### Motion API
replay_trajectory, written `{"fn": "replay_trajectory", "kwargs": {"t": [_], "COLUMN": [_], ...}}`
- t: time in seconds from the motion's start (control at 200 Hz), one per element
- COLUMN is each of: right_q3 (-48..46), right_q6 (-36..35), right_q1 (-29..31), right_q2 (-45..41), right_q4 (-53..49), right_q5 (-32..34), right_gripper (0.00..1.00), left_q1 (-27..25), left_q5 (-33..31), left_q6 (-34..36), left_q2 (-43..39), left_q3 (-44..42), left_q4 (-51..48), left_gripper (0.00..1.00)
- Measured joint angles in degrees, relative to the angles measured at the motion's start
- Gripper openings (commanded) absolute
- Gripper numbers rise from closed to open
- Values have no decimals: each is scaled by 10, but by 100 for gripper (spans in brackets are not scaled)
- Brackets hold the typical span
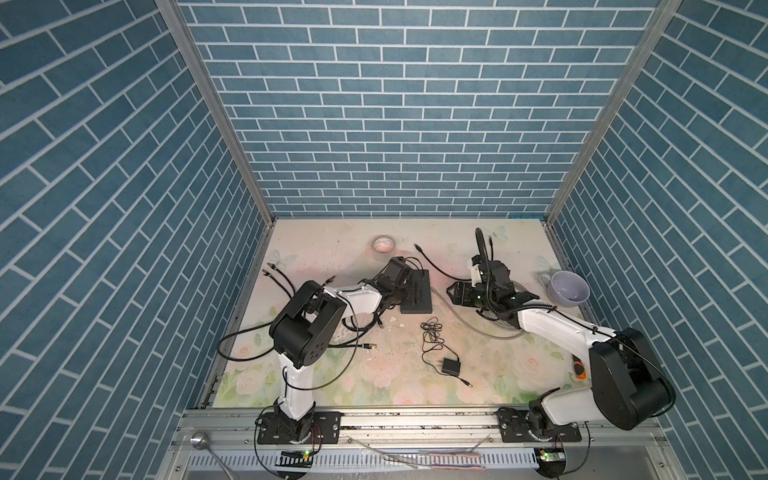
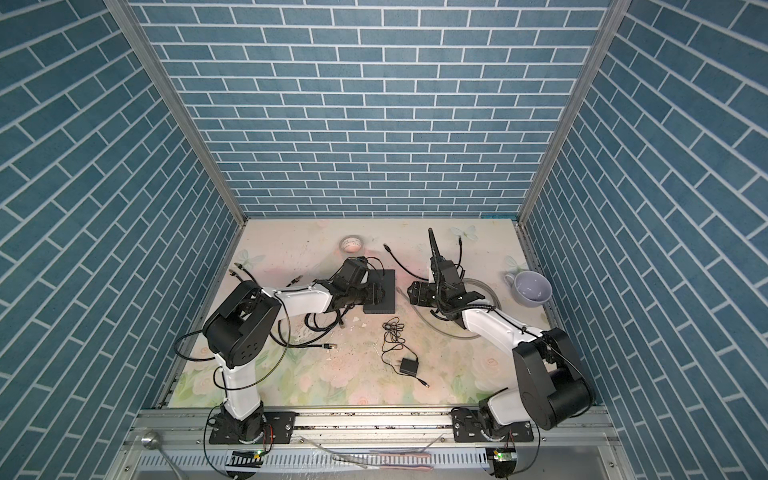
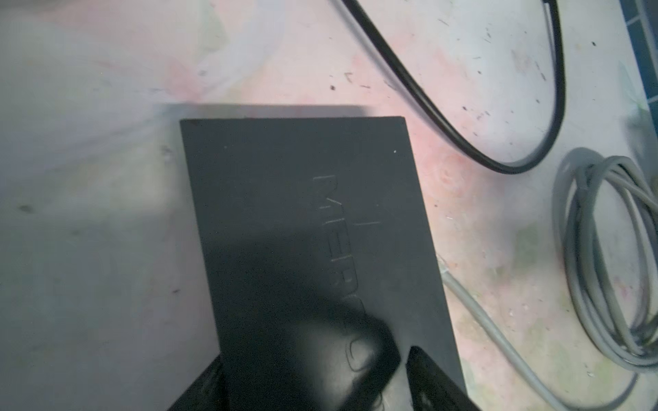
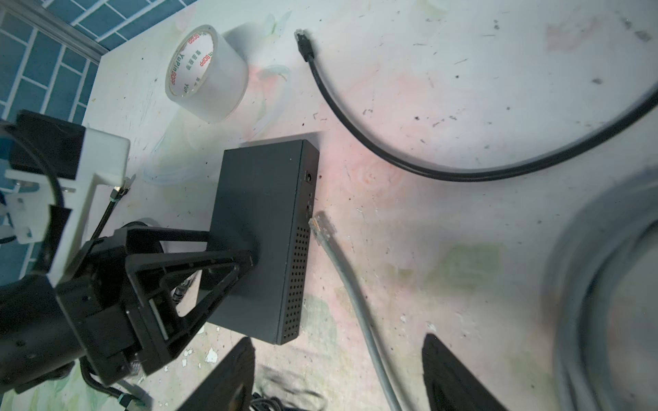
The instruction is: Insert the plug into the switch port
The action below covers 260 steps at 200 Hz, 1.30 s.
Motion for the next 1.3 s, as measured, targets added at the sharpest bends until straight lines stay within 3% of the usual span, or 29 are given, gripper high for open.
{"fn": "replay_trajectory", "kwargs": {"t": [0.275, 0.605, 0.915, 1.22, 1.3], "right_q3": [1, 34, 90, 147, 151], "right_q6": [-1, -2, -5, 4, 14], "right_q1": [-18, -18, -9, 68, 88], "right_q2": [12, 55, 113, 217, 216], "right_q4": [-37, -79, -89, -65, -53], "right_q5": [-16, -39, -69, -80, -91], "right_gripper": [71, 69, 67, 65, 65], "left_q1": [-26, -28, -26, 42, 53], "left_q5": [15, -126, -113, -99, -114], "left_q6": [-36, 31, 39, 43, 66], "left_q2": [2, -161, -134, -135, -140], "left_q3": [16, -16, -56, -33, -21], "left_q4": [8, -59, -71, -114, -143], "left_gripper": [76, 69, 71, 72, 66]}}
